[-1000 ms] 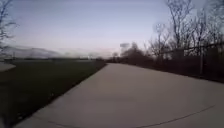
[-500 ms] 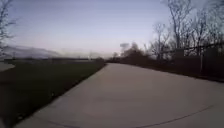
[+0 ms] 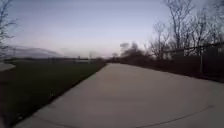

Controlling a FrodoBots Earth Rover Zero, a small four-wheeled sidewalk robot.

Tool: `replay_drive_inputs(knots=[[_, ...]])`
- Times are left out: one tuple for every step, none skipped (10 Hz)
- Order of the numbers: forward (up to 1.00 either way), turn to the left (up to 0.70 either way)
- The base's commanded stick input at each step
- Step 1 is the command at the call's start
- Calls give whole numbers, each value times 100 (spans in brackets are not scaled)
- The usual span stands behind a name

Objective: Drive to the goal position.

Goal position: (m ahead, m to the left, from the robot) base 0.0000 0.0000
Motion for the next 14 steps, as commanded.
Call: replay_drive_inputs(knots=[[0, 0], [3, 0], [5, 0], [5, 0], [2, 0], [0, 0], [0, 0], [1, 0], [4, 0], [5, 0], [5, 0], [5, 0], [3, 0], [1, 0]])
